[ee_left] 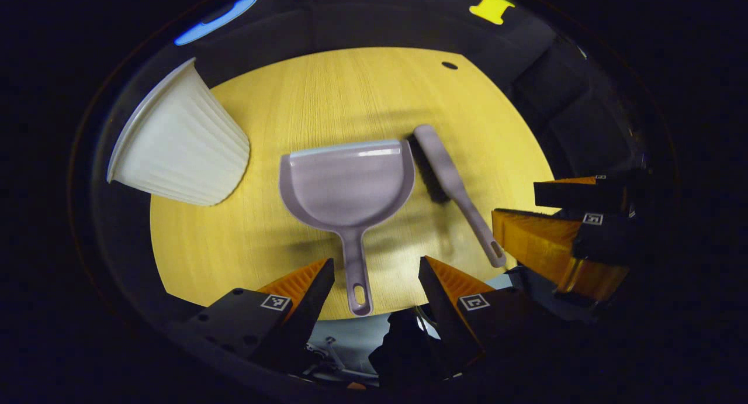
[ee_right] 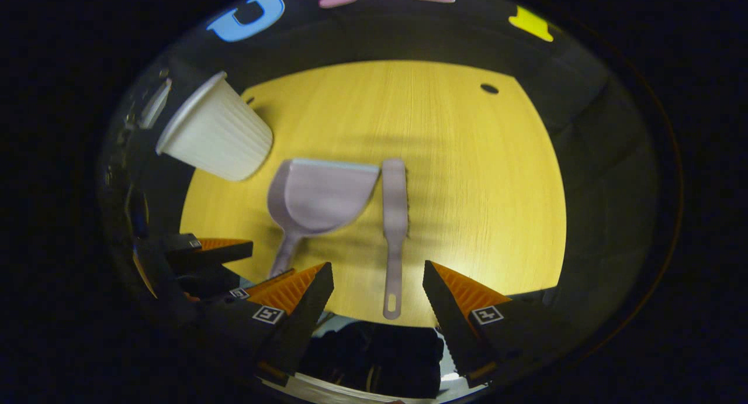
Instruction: Pick up the small broom and dustpan from the desktop, sweep the trash into the dustpan with the broom, and then empty the trash into the garbage bin.
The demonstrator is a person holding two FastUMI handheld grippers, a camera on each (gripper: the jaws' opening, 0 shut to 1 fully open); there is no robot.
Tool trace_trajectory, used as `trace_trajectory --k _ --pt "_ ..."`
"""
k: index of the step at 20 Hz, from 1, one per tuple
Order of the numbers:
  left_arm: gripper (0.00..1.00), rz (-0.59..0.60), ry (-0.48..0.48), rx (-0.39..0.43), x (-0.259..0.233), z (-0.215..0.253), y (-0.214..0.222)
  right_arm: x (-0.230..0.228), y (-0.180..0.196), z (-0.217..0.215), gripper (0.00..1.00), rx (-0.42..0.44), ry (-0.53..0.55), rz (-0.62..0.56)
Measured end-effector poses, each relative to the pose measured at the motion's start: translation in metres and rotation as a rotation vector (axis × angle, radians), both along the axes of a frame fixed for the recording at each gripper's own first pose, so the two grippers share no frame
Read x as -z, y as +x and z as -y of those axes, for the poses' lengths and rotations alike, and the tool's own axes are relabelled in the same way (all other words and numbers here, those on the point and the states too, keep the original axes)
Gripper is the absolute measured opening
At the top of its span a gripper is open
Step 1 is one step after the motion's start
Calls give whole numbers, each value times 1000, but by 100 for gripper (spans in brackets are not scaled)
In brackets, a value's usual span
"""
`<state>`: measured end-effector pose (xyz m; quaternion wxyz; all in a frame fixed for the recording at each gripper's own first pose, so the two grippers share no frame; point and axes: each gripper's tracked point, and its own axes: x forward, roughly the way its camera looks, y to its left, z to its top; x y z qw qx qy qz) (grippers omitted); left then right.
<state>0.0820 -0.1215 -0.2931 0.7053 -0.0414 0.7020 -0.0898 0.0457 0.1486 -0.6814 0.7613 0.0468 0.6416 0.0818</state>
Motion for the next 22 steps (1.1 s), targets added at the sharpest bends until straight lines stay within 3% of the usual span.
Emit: trace_trajectory --k 3,5,8,11,14,17,19,20,21,22 --pt "87 178 -13 -43 -47 -10 15 -72 34 3 97 14 3 292" --pt "87 339 -4 -70 -84 -19 32 -110 31 10 97 27 -9 483" --pt "87 636 50 -120 -153 -38 58 -146 24 14 96 46 -36 728" --pt "87 857 106 -139 -190 -46 53 -163 17 11 96 42 -56 917" --pt "86 997 110 -203 -189 -48 41 -165 7 17 96 63 -36 1068" --pt "83 1105 46 -304 -178 -51 35 -164 0 17 96 84 -38 1228" --pt "84 1123 0 -340 -181 -50 38 -170 -2 18 91 82 -50 1267" --pt "84 1145 -12 -345 -190 -51 40 -171 -3 16 96 76 -55 1276" --pt "84 1164 -8 -344 -195 -53 41 -171 -2 15 92 70 -61 1278" --pt "84 1183 4 -340 -200 -55 40 -170 -2 13 96 71 -55 1279"
